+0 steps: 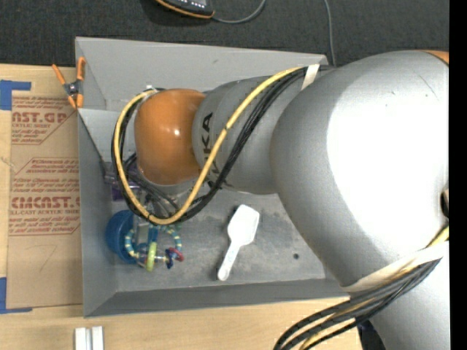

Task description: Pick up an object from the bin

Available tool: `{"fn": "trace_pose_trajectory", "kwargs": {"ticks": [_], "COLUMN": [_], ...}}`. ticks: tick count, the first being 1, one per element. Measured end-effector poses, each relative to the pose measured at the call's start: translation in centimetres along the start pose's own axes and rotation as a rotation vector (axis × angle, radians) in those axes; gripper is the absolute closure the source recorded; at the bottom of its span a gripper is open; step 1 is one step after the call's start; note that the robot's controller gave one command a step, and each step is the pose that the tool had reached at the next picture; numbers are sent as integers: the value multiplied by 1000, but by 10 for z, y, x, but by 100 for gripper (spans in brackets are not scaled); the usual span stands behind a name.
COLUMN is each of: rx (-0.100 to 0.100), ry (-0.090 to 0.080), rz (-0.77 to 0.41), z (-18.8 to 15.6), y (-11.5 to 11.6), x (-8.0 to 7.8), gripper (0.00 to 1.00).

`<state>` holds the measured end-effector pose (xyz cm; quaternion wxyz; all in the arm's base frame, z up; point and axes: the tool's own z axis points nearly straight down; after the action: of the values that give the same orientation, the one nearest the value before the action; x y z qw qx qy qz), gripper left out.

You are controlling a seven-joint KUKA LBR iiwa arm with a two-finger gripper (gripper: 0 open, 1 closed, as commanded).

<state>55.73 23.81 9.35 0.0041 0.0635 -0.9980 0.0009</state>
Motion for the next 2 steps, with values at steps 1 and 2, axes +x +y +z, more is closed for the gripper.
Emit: {"fn": "trace_pose_trajectory", "kwargs": {"ticks": [1,2], "rx": [-2,-3], "ry": [-7,-11], "rz": [0,0], "z": [-21,-31], "y": [1,1], "x": [-2,-3], "gripper": [100,100]}}
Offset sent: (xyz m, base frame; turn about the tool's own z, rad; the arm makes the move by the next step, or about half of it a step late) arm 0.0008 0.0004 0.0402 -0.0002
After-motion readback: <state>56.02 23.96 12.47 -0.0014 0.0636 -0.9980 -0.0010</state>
